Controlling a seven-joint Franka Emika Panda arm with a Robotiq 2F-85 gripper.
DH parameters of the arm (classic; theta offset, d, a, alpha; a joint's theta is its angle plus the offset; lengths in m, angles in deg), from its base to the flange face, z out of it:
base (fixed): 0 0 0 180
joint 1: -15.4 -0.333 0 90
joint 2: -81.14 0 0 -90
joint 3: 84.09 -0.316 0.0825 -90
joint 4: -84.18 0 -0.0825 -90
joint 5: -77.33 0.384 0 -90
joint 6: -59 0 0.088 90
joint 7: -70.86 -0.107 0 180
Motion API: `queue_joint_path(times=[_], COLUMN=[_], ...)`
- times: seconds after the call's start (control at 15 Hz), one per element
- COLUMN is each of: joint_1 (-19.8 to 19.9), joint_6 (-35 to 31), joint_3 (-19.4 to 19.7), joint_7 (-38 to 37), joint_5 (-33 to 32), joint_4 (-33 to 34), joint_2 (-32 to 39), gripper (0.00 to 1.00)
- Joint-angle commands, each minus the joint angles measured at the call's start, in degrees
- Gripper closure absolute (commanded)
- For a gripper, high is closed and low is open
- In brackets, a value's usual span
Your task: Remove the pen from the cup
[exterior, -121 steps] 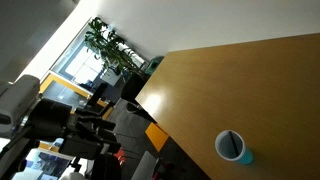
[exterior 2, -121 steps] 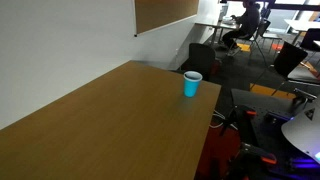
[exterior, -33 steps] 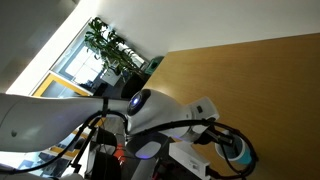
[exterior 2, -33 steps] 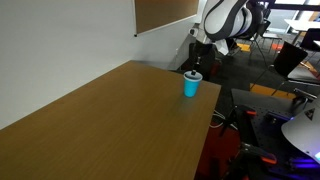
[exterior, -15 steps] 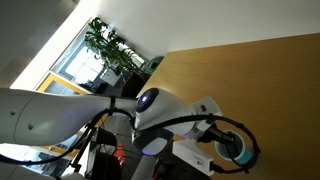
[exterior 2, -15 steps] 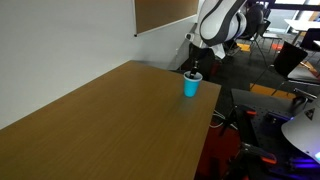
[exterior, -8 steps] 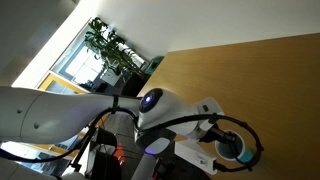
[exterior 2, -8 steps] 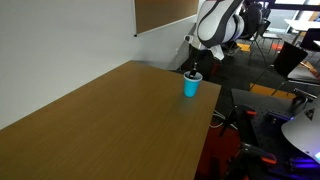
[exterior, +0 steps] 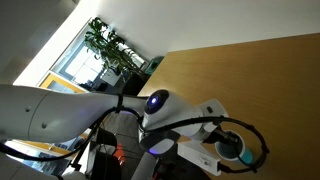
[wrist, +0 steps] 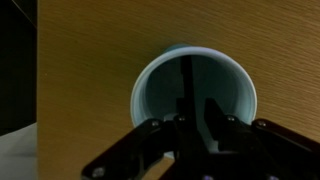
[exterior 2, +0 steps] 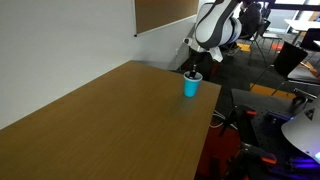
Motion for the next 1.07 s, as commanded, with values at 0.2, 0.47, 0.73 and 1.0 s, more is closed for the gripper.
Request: queue_joint_path(times=[0.2, 0.47, 0.73, 1.0], joint_1=[3.28, 3.81, 2.53, 2.27], joint_6=[0.1, -0.15, -2.26, -5.0], joint_3=[-2.81, -3.38, -2.2, -1.83], joint_7=[2.66, 1.97, 0.36, -0.18], joint_5=[1.86, 1.4, -0.14, -0.17], joint_4=[1.64, 1.99, -0.21, -2.3], joint_2=[1.62, 1.68, 0.1, -0.92], gripper=[1.0, 0.98, 0.98, 0.98])
